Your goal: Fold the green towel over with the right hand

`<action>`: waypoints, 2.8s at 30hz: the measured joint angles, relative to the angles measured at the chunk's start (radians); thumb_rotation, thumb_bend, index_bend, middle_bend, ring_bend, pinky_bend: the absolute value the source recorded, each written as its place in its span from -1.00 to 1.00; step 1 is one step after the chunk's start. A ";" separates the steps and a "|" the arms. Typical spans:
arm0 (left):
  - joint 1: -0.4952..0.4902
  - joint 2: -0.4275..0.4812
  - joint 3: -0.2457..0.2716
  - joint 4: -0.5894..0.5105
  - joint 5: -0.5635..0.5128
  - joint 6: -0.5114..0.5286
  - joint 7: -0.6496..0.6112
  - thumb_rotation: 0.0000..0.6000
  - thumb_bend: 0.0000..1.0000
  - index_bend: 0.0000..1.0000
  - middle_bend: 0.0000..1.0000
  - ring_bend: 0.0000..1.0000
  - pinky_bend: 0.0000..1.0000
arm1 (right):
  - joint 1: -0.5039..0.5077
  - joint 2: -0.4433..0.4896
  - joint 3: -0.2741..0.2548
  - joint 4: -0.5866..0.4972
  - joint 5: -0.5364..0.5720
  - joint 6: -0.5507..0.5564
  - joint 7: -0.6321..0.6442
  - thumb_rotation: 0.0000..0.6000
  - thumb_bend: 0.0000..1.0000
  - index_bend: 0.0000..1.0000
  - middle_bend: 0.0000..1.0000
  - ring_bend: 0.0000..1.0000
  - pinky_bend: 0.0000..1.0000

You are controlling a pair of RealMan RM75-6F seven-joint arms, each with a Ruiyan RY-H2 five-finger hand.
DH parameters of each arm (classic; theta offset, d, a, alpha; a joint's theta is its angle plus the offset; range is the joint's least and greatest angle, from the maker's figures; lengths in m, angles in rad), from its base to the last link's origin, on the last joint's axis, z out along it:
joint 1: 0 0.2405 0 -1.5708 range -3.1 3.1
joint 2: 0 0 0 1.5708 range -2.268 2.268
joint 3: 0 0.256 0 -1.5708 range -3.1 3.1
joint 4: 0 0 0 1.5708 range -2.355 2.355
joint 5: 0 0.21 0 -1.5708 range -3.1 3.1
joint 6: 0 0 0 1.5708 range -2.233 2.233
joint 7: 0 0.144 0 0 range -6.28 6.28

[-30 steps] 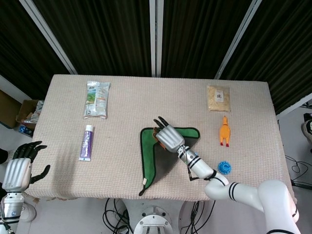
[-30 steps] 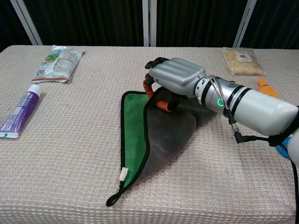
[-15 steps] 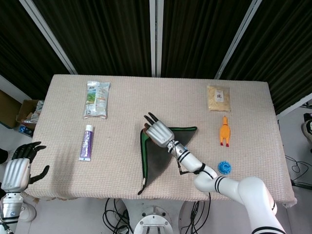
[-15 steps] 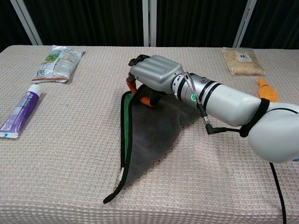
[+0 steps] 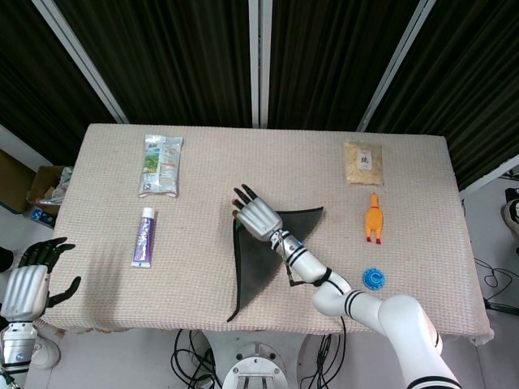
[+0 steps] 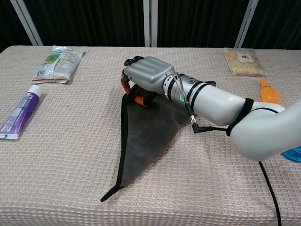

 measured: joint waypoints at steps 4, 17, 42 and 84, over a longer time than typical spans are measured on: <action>0.000 0.000 -0.002 0.002 0.003 0.004 -0.002 1.00 -0.45 -0.48 -0.65 -0.72 -0.73 | -0.010 0.006 0.006 -0.017 0.007 0.034 0.002 1.00 -0.92 -1.00 -0.95 -1.00 -1.00; 0.002 0.001 -0.003 -0.001 0.014 0.016 -0.002 1.00 -0.45 -0.47 -0.65 -0.72 -0.73 | -0.172 0.296 -0.021 -0.345 0.032 0.158 -0.008 1.00 -0.64 -0.61 -0.73 -1.00 -1.00; 0.005 0.039 0.003 -0.083 0.021 0.022 0.055 1.00 -0.45 -0.47 -0.65 -0.72 -0.73 | -0.265 0.351 -0.105 -0.168 0.114 -0.014 0.183 1.00 -0.37 -0.11 -0.59 -1.00 -1.00; 0.006 0.056 0.005 -0.101 0.025 0.021 0.062 1.00 -0.45 -0.47 -0.66 -0.72 -0.73 | -0.227 0.321 -0.189 -0.186 -0.246 0.451 0.196 1.00 -0.10 0.49 -0.39 -1.00 -0.98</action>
